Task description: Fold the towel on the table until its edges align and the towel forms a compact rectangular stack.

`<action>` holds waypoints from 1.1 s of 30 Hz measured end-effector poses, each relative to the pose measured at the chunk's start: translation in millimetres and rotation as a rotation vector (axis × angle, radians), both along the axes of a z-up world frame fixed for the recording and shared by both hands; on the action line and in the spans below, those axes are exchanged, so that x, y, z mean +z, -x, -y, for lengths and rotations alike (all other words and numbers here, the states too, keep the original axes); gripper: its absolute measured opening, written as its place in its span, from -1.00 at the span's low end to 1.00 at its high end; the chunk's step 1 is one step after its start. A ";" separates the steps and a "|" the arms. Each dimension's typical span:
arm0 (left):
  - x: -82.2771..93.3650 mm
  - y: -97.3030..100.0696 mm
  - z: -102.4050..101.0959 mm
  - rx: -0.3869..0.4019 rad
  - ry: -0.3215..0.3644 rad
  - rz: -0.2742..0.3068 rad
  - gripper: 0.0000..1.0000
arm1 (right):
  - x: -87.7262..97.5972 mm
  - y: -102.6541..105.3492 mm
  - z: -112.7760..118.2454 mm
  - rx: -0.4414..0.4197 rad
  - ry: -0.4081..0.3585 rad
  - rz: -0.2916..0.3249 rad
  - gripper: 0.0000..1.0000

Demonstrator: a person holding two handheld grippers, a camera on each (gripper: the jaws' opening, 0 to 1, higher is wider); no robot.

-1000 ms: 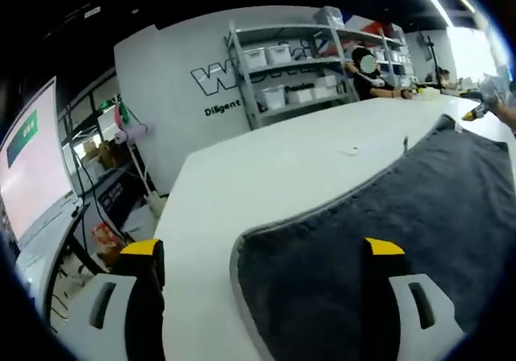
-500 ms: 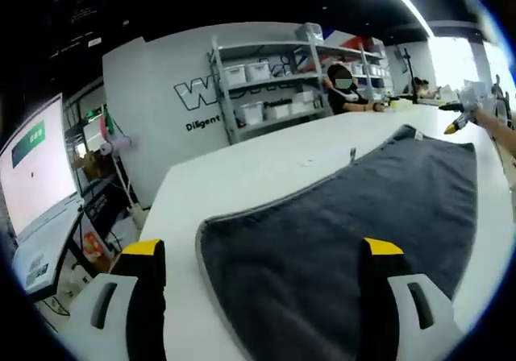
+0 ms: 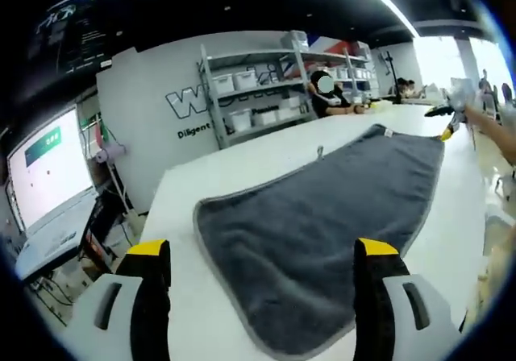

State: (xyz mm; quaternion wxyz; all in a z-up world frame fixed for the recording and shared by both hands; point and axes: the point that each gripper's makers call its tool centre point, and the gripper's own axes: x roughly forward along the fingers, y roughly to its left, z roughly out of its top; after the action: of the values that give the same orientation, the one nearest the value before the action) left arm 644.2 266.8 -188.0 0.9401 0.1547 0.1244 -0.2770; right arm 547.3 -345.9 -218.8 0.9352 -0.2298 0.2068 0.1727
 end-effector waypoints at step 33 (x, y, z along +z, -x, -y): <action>-81.1 58.4 3.5 -0.265 -0.020 -0.215 -0.24 | -5.4 46.2 -26.2 0.066 -0.104 -0.010 0.30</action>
State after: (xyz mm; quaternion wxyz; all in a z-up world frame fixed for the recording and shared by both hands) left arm 585.8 263.3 -269.2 0.8751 0.1485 0.2053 -0.4124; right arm 501.1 -319.8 -224.2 0.9386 -0.1866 0.1947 0.2152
